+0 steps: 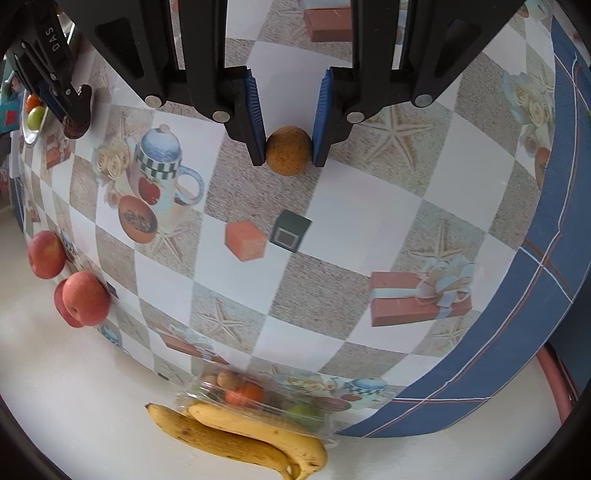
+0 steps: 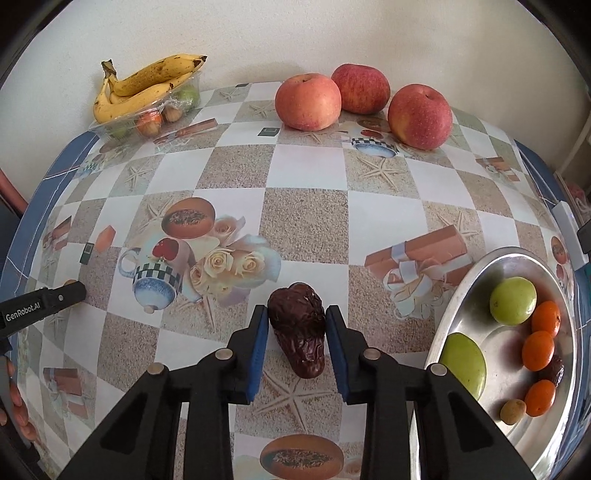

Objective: Organize fruits
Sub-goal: 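Grasp the brown kiwi with left tool while right tool grasps the red date, then carry kiwi and date over the steel bowl and release both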

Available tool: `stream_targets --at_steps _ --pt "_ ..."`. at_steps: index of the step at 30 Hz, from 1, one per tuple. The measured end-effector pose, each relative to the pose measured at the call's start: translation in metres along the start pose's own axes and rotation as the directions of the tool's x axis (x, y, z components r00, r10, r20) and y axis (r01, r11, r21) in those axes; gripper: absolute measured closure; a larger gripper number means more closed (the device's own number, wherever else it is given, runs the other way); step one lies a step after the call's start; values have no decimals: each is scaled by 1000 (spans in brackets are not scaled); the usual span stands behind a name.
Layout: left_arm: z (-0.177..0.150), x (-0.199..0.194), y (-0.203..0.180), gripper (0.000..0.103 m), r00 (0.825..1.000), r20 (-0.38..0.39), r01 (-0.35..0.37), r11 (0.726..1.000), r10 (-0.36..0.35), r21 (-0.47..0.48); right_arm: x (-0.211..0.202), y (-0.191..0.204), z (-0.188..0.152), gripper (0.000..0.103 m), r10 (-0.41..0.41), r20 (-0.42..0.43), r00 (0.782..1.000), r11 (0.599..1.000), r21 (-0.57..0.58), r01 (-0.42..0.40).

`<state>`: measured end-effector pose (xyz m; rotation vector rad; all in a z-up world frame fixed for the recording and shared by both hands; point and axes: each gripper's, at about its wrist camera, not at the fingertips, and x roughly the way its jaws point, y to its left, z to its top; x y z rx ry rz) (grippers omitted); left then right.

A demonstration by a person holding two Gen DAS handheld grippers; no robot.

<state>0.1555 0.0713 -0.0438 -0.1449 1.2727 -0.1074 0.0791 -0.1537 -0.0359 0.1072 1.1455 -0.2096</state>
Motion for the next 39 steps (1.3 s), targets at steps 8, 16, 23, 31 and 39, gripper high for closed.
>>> stream_targets --at_steps 8,16,23,31,39 --pt "-8 -10 -17 76 1000 7 8 999 -8 39 -19 -6 -7 70 0 6 1000 1000 -1 0" --pt "-26 -25 -36 76 1000 0 17 996 -17 89 -41 -15 -18 70 8 14 1000 1000 11 -8" --pt "-41 -33 -57 76 1000 2 27 992 -28 121 -61 -23 -29 70 11 32 999 1000 -2 -11" --pt "-56 -42 -81 76 1000 9 26 986 -28 167 -77 -41 -39 70 2 36 999 1000 15 -3" --pt "-70 -49 -114 76 999 25 25 970 -32 241 -79 -69 -44 70 -14 16 1000 997 76 12"
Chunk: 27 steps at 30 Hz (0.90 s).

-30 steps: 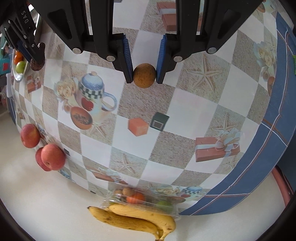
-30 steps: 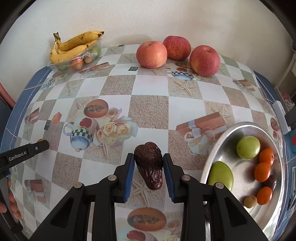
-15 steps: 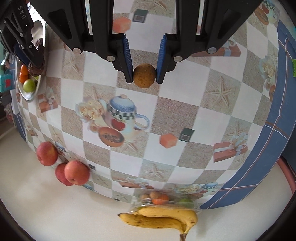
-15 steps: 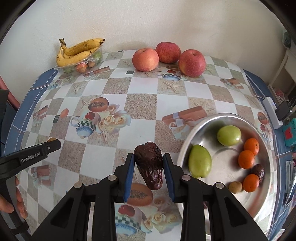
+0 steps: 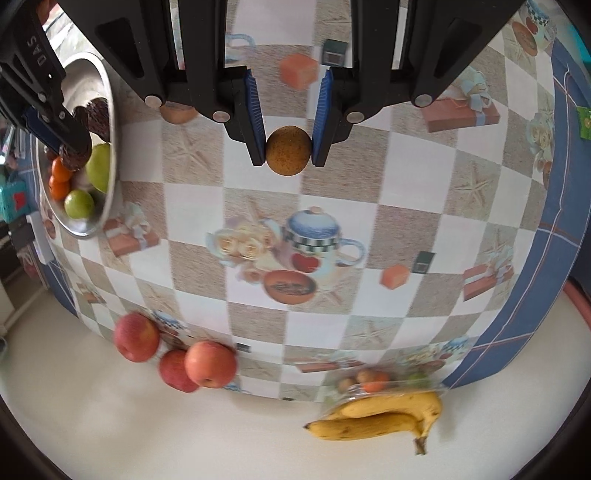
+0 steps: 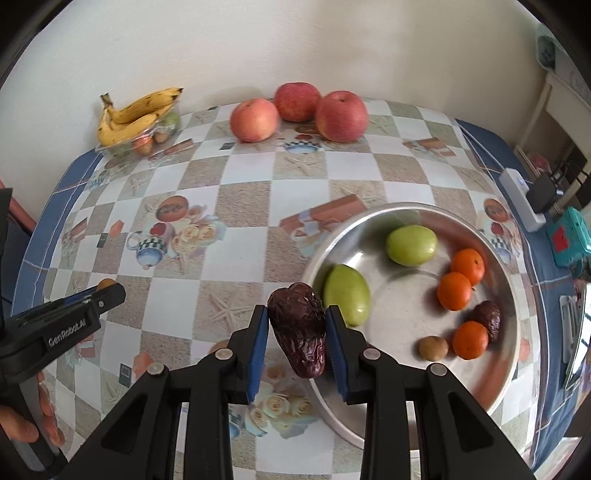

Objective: Organize fruits
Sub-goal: 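Carry kiwi and date over the steel bowl and release both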

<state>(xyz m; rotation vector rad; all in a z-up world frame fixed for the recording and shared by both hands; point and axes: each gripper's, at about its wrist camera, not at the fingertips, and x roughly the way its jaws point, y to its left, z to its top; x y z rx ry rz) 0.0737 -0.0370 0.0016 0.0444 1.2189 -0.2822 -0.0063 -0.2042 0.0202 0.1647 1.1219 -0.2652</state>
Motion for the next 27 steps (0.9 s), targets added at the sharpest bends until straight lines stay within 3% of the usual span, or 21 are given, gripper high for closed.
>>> stream_targets --at_steps 4,10,17,22,27 --pt "-3 -3 -25 76 1000 7 9 999 -9 53 1 -19 -2 70 -31 -9 999 999 26 31" --pt "-11 -15 -69 76 996 23 80 987 -84 141 1 -52 -3 70 -38 -18 999 994 101 40" --pt "-27 -26 -132 76 977 -7 204 935 -211 291 -1 -92 -5 70 -30 -28 999 974 223 35" --pt "-38 -28 -156 76 970 -10 231 903 -244 363 -6 -112 -7 70 -17 -23 1000 957 289 23" --pt "-40 -24 -165 76 965 13 236 887 -263 397 -18 -121 -4 70 -9 39 999 949 317 -4"
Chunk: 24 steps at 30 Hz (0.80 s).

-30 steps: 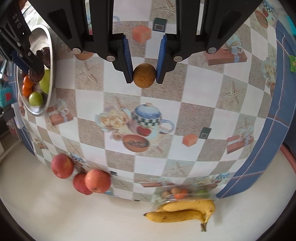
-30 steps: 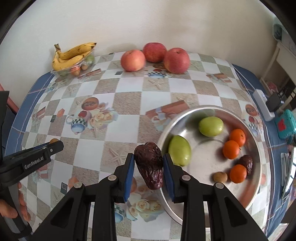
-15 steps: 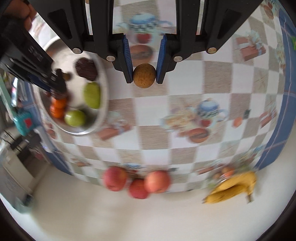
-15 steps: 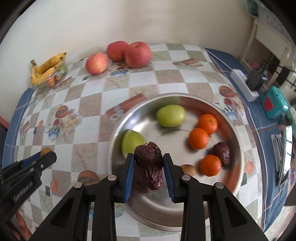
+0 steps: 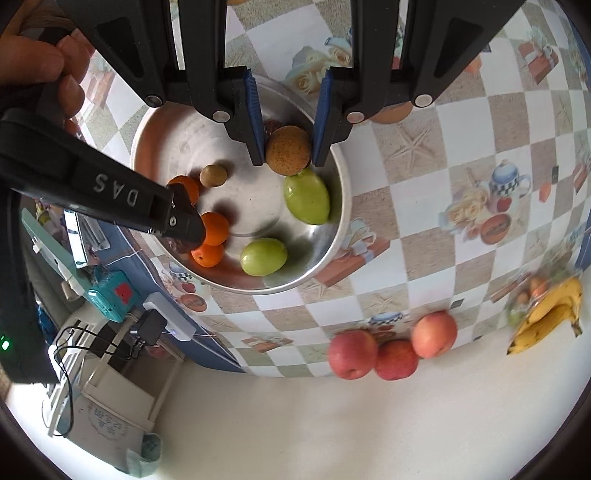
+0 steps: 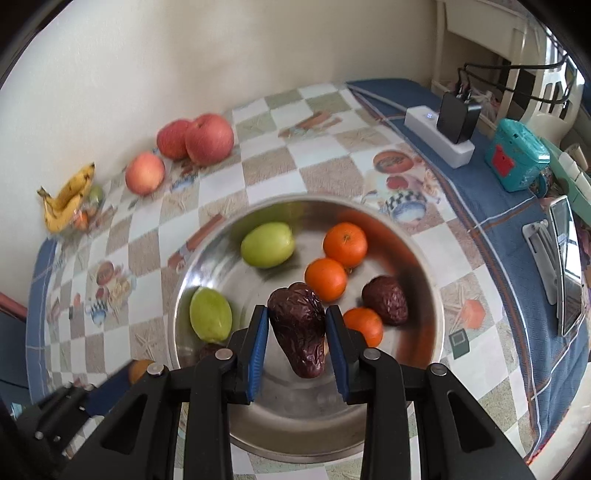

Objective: Organize fruits
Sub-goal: 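Carry kiwi and date over the steel bowl and release both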

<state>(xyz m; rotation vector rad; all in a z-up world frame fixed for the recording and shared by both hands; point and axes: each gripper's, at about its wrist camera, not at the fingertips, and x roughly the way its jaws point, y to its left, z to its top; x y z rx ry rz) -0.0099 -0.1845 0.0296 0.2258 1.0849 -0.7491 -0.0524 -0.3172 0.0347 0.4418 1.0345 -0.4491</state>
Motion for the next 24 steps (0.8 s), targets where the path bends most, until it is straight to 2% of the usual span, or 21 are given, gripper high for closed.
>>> stream_targets --at_steps 14,24 --pt "4 24 -6 76 1000 30 -5 1000 5 18 11 2 6 70 51 93 994 998 -37 -48" --pt "6 38 -12 76 1000 24 -17 999 16 39 30 2 7 69 31 63 998 998 -65 -27"
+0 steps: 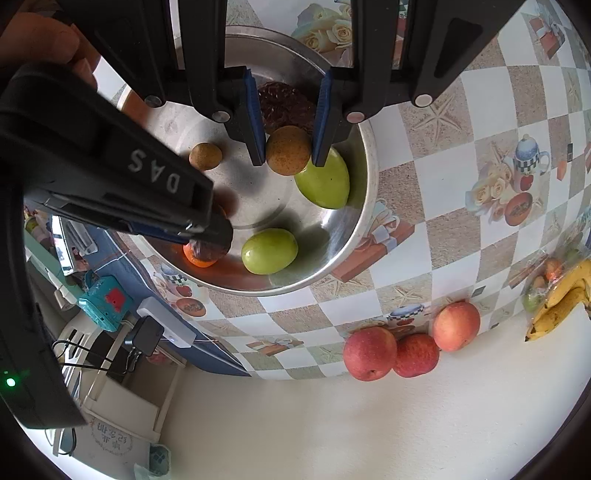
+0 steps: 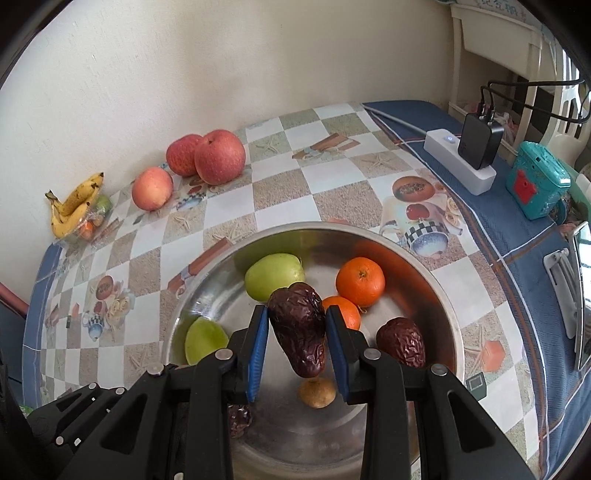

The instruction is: Organize fruits

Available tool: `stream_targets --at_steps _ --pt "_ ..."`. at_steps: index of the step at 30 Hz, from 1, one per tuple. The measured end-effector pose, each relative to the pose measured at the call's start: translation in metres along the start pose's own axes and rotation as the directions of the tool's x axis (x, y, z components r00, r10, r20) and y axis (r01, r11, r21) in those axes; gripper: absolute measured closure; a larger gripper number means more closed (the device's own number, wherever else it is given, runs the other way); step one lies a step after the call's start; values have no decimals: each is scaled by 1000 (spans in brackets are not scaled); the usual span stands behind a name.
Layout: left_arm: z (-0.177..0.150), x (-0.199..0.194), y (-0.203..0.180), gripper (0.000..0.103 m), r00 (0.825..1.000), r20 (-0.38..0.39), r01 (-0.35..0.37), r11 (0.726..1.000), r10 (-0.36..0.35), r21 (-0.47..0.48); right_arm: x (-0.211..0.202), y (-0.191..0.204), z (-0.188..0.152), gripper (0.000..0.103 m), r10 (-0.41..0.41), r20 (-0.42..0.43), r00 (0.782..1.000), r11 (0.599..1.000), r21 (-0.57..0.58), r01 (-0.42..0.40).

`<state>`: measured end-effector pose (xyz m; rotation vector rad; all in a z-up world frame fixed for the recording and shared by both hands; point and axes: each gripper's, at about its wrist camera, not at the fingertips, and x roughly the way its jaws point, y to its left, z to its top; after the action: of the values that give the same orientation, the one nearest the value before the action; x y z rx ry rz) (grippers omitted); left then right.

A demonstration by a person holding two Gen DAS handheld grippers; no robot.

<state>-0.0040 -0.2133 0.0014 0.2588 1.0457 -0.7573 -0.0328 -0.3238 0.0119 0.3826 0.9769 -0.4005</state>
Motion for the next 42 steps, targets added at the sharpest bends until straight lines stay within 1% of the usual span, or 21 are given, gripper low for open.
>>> stream_targets --at_steps 4,8,14,17,21,24,27,29,33,35,37,39,41,42 --pt "0 6 -1 75 1000 -13 -5 1000 5 5 10 1 -2 69 7 -26 1000 1000 -10 -8" --pt "-1 9 0 75 1000 -18 -6 1000 6 6 13 9 -2 69 -16 -26 1000 999 -51 15" --pt "-2 11 2 74 1000 -26 -5 1000 5 8 16 16 -2 69 -28 -37 999 996 -88 25" --pt "-1 10 1 68 1000 -21 -13 1000 14 16 16 17 -3 69 -33 -37 999 995 -93 30" --pt "-1 6 1 55 1000 -6 -12 999 13 31 15 17 -3 69 -31 -36 999 995 -91 27" --pt "0 2 1 52 1000 9 -18 999 17 45 15 17 -3 69 -35 -33 999 995 -92 32" --pt "1 -3 5 47 999 29 -28 999 27 38 12 15 -3 67 -35 -25 999 996 -85 32" --pt "3 -6 12 46 999 41 -34 999 33 9 10 14 -2 64 -36 -16 999 997 -76 35" --pt "5 -9 31 46 997 50 -53 997 56 -64 9 13 -1 64 -37 -10 999 997 -66 37" --pt "5 -9 41 45 995 45 -83 991 88 -103 9 13 -2 64 -39 -9 999 997 -65 38" --pt "5 -9 54 44 992 40 -111 981 119 -161 8 13 -2 64 -31 -8 999 998 -60 31" --pt "3 -9 66 44 992 31 -116 969 126 -219 8 14 -1 64 -28 -9 1000 998 -64 27" --pt "1 -11 78 41 989 23 -132 953 144 -273 8 17 -2 64 -29 -8 1000 997 -75 28" --pt "-1 -10 85 38 987 11 -151 941 162 -302 8 18 -2 64 -28 -9 1000 997 -79 27"
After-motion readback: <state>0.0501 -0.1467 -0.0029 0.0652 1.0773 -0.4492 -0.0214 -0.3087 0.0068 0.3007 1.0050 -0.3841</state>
